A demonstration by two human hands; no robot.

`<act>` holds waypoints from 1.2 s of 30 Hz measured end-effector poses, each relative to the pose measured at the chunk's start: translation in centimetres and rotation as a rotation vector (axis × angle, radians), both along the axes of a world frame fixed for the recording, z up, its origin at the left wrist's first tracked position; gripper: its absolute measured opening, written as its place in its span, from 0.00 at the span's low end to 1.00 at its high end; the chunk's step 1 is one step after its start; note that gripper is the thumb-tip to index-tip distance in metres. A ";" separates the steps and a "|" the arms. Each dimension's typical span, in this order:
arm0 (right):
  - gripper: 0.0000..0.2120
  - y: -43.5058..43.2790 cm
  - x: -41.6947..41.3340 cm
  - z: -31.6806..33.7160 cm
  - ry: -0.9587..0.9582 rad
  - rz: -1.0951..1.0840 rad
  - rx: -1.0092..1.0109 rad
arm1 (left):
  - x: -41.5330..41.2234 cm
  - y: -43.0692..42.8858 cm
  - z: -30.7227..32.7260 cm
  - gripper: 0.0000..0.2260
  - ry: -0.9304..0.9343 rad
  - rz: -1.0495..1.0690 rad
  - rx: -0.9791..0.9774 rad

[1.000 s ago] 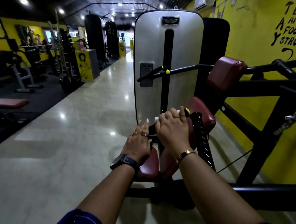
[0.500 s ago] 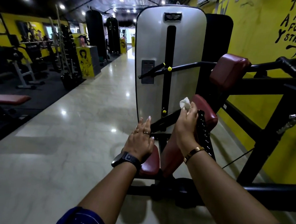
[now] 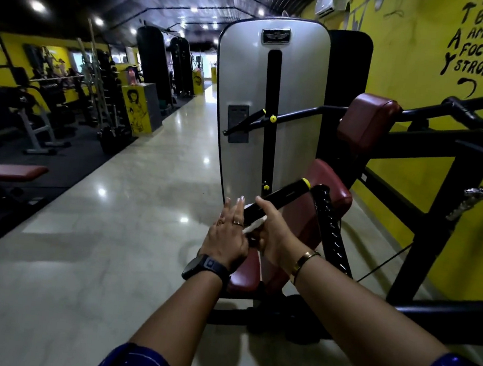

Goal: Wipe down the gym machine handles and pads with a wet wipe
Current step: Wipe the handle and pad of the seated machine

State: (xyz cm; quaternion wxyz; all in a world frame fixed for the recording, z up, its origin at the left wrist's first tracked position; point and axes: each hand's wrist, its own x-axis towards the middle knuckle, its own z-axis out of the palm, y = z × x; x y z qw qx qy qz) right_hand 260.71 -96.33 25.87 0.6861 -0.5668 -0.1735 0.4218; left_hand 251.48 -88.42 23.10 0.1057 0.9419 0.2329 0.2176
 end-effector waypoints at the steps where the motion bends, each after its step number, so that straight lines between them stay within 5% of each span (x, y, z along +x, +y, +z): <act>1: 0.19 0.1 0.0 -0.2 -0.003 0.008 -0.011 | 0.0 0.0 0.1 0.34 -0.007 0.001 -0.016; 8: 0.13 -0.4 2.0 1.3 0.120 -0.277 0.239 | 0.3 0.2 -0.4 0.32 -0.035 -0.002 -0.014; 13: 0.11 -0.6 3.1 1.9 -0.090 -0.600 0.346 | 0.3 0.3 -0.8 0.32 -0.042 -0.018 0.012; 18: 0.14 -1.5 3.6 2.7 -0.302 -0.739 0.237 | 0.2 0.4 -0.6 0.32 -0.026 -0.021 0.006; 24: 0.22 -1.8 2.2 1.9 -0.818 -0.947 0.011 | 0.1 0.2 -0.6 0.32 -0.027 -0.025 0.002; 36: 0.22 -2.2 2.1 2.5 -1.089 -0.889 -0.069 | -0.2 -0.2 0.0 0.32 -0.028 -0.020 -0.015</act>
